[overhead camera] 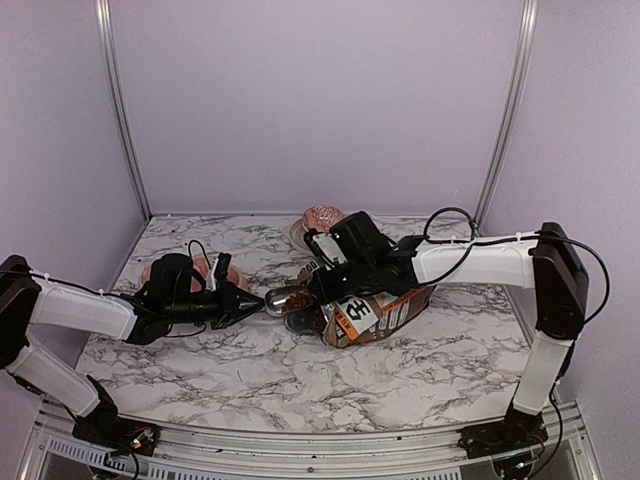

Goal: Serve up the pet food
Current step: Place the pet food in the pet food bowl.

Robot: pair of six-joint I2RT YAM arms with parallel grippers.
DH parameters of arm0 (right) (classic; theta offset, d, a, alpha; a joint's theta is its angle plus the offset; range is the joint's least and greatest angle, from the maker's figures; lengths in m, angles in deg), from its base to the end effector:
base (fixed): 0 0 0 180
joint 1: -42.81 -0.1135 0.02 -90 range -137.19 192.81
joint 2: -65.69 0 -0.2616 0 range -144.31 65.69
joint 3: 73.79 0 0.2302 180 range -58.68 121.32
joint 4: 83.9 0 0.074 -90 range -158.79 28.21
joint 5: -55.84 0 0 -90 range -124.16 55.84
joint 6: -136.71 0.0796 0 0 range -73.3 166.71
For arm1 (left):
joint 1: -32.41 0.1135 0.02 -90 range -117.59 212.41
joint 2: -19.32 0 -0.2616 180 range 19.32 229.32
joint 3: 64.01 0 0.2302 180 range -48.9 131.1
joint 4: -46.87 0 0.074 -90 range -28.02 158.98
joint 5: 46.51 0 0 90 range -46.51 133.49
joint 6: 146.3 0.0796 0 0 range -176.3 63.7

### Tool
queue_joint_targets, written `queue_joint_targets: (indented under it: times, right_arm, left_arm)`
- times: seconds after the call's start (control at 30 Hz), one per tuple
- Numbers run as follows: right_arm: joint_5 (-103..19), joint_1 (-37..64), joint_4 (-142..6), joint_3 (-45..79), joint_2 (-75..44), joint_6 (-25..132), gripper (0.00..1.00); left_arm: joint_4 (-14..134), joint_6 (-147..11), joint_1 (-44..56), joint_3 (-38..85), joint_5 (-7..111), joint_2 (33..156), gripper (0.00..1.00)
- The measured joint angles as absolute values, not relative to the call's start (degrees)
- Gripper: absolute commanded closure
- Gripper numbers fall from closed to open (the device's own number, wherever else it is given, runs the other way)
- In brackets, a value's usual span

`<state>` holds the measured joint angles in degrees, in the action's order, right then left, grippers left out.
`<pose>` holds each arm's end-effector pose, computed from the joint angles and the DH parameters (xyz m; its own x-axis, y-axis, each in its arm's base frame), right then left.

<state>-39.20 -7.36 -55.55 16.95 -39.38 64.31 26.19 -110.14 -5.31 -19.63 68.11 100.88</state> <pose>0.2660 0.3299 0.2052 -0.6577 -0.3183 -0.6827 -0.6373 0.7183 0.2791 0.2212 -0.2130 0.1916 -0.8367 -0.2807 -0.4702 0.3332 0.4204 -0.8439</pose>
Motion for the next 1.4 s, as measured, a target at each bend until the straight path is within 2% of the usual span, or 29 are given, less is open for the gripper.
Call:
queue_joint_targets:
  times: [0.83,1.4]
  right_arm:
    - [-43.00,-3.75,-51.62,19.64,-38.20,64.25,1.00]
    - [-43.15,-3.14,-50.88,20.30,-38.20,64.07,1.00]
  left_arm:
    - [26.19,-111.26,-4.37,-19.63,70.95,99.55,1.00]
    - [26.16,-113.14,-2.97,-19.80,72.02,94.39,1.00]
